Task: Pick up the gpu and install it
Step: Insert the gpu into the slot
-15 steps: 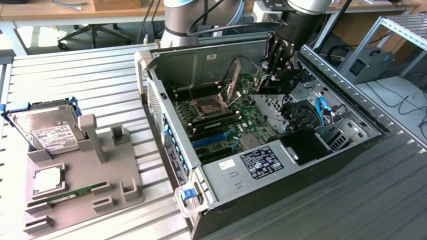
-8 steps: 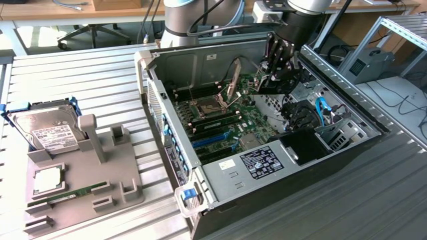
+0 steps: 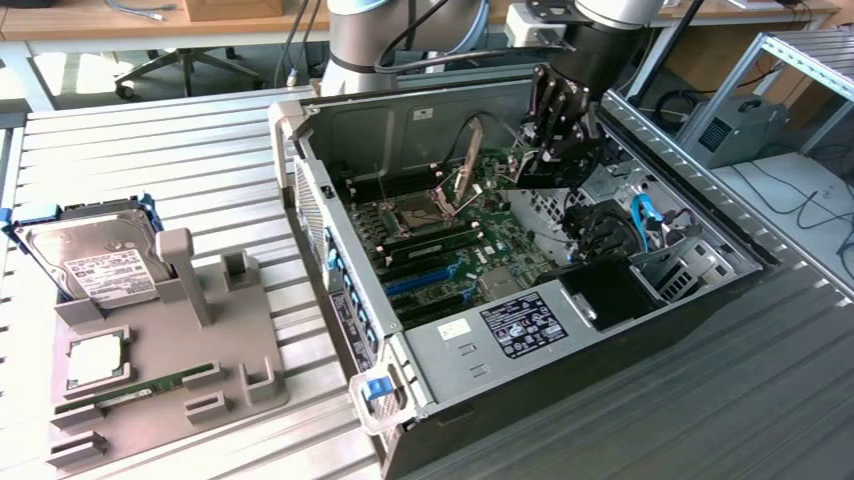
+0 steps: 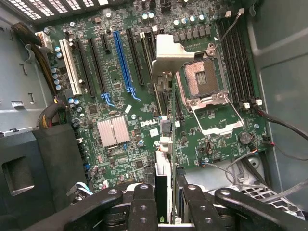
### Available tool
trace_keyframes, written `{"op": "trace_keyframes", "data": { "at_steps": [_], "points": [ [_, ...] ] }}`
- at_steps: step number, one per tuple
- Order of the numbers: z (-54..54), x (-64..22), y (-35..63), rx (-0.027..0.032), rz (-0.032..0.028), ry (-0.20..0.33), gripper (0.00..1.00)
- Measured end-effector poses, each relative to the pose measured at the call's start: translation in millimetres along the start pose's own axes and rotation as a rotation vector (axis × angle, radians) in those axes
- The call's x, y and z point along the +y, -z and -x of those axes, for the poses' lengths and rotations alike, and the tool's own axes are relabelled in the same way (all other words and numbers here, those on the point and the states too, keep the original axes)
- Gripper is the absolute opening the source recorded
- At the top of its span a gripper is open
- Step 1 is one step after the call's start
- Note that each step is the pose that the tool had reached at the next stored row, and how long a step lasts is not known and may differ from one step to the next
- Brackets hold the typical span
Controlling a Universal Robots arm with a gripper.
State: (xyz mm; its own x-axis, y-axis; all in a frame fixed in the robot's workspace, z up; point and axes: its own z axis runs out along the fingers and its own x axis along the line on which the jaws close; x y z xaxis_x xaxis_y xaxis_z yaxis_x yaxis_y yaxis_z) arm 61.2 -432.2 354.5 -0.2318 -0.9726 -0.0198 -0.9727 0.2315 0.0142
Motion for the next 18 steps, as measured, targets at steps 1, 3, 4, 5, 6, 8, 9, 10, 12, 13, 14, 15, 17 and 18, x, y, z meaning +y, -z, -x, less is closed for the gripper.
{"op": "trace_keyframes", "data": {
  "at_steps": [1,3,4,5,6,8,9,10,12,13,14,15,17,18],
  "points": [
    [0.0,0.0,0.0,0.0,0.0,0.002,0.27],
    [0.0,0.0,-0.1,0.0001,0.0001,0.006,0.27],
    [0.0,0.0,-0.1,0.0001,0.0001,0.007,0.27],
    [0.0,0.0,-0.1,0.0001,0.0002,0.009,0.27],
    [0.0,0.0,-0.1,0.0001,0.0002,0.011,0.27],
    [0.0,0.0,-0.1,0.0002,0.0003,0.016,0.27],
    [0.0,0.0,-0.1,0.0002,0.0003,0.017,0.27],
    [0.0,0.0,-0.1,0.0002,0.0004,0.019,0.27],
    [0.0,0.0,-0.2,0.0003,0.0004,0.022,0.27],
    [0.0,0.0,-0.2,0.0003,0.0005,0.024,0.27],
    [0.0,0.0,-0.2,0.0003,0.0005,0.027,0.27],
    [0.0,0.0,-0.2,0.0003,0.0006,0.029,0.27],
    [0.0,0.0,-0.2,0.0004,0.0006,0.032,0.27],
    [0.0,0.0,-0.3,0.0004,0.0007,0.034,0.27]
  ]
}}
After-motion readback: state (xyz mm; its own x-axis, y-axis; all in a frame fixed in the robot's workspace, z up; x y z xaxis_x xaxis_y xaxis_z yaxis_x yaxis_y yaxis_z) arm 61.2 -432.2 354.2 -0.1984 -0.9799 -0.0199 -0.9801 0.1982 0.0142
